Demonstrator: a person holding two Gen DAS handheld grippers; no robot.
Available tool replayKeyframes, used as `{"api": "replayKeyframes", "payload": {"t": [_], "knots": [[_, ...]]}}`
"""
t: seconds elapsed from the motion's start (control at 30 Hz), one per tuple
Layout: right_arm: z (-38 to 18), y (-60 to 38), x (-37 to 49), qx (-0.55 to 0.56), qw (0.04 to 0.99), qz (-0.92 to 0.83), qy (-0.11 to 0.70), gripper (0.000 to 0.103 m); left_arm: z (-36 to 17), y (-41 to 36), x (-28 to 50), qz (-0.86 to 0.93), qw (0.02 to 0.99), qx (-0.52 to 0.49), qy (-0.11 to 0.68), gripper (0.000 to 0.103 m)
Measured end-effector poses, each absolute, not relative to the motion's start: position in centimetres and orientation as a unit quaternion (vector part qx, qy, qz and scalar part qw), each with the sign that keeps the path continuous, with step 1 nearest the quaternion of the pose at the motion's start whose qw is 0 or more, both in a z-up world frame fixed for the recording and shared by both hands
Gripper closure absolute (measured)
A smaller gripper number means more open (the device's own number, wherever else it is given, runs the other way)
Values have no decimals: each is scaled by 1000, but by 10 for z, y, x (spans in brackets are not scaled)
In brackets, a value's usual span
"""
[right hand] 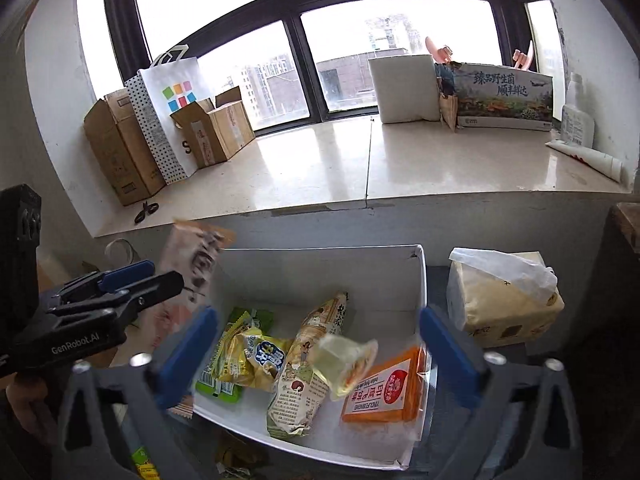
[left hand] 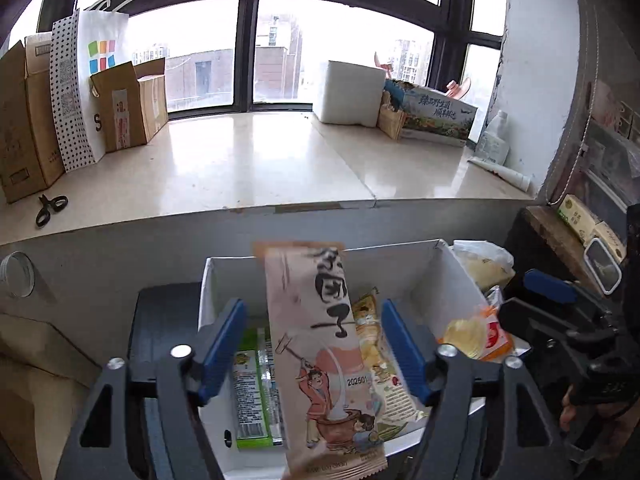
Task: Organize snacks
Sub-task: 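Drop the jelly cup and pink packet into the box, opening both grippers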
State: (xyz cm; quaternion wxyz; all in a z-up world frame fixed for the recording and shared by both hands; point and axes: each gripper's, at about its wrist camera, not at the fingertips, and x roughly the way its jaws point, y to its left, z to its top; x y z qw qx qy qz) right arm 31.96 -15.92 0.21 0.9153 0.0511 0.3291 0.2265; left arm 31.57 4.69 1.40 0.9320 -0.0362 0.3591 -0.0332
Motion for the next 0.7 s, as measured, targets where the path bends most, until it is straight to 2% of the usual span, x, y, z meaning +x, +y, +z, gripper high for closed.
{"api": "replayKeyframes", "payload": {"t": [0.13,0.33,0.43,0.7], "knots": [[5,-164,303,49,923,234,301,0,7,54,300,-33,937,-33,345,6],[14,-174,267,63,929,252,265,0,16,54,267,-32,943,-22,330,5],[22,-183,239,77,930,271,236,0,29,52,241,-43,949,-23,313,0],[28,-205,160,97,921,324,191,0,59,42,150,-70,965,-21,250,0]]}}
